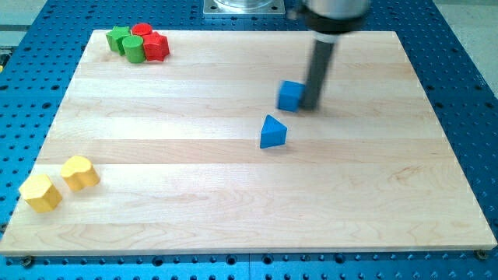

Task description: Move the blue blocks into the green circle

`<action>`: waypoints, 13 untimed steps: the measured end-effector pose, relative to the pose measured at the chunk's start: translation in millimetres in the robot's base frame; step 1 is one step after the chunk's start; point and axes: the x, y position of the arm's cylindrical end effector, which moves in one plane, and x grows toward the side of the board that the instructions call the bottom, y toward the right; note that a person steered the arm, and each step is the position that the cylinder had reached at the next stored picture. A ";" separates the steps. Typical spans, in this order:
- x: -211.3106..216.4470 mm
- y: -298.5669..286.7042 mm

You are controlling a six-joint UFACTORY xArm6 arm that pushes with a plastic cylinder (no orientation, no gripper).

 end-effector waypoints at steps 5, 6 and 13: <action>6.6 -167.1; -1.5 -12.8; 59.9 -163.9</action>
